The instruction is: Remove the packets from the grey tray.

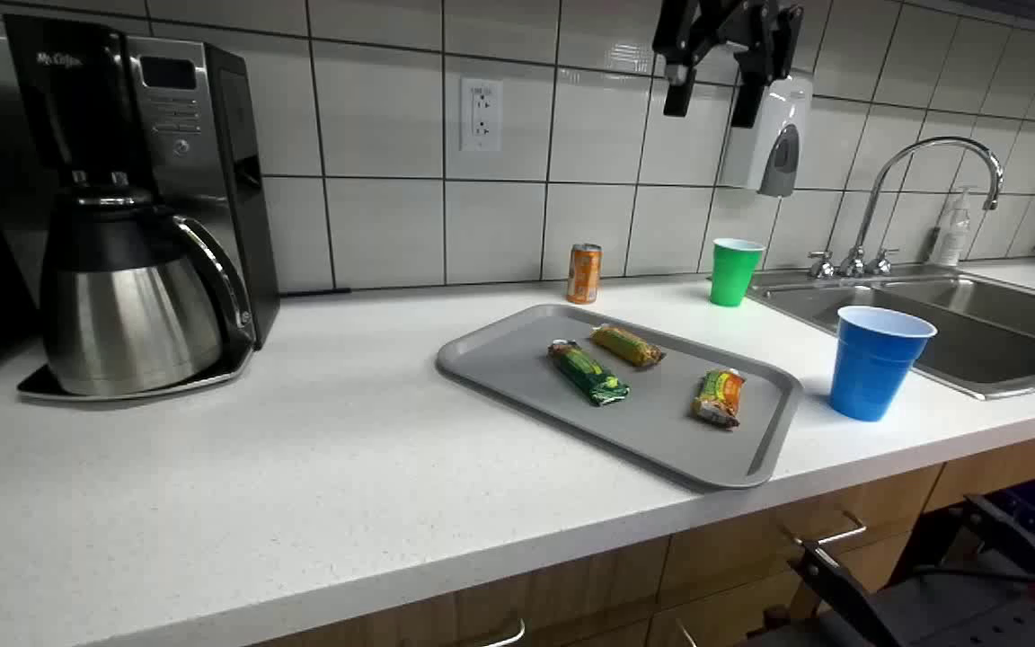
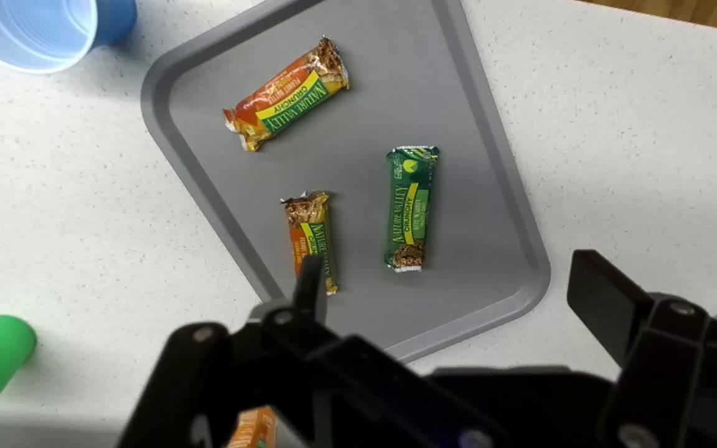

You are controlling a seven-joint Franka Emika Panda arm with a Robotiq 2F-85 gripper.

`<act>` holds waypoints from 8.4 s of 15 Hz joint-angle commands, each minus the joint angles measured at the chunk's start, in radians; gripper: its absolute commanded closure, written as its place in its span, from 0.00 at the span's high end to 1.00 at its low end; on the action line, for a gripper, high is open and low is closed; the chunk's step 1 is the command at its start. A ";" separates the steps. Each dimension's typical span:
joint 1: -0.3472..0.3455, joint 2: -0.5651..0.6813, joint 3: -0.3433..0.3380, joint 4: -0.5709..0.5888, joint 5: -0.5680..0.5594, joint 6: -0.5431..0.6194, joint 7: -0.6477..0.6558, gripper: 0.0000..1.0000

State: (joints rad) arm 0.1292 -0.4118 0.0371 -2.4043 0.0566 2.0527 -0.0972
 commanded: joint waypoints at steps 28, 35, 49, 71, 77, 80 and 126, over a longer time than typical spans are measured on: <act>-0.025 -0.021 0.010 -0.209 -0.068 0.236 -0.001 1.00; -0.069 0.039 -0.011 -0.255 -0.107 0.376 0.007 1.00; -0.095 0.323 -0.031 -0.184 -0.110 0.577 0.013 1.00; -0.077 0.796 -0.032 0.132 -0.118 0.661 0.034 1.00; -0.078 0.829 -0.028 0.180 -0.115 0.660 0.030 1.00; -0.079 0.834 -0.025 0.191 -0.112 0.658 0.028 1.00; -0.113 0.764 -0.137 0.198 -0.213 0.668 0.041 0.16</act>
State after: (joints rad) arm 0.0348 0.3373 -0.0892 -2.2316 -0.1338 2.7160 -0.0873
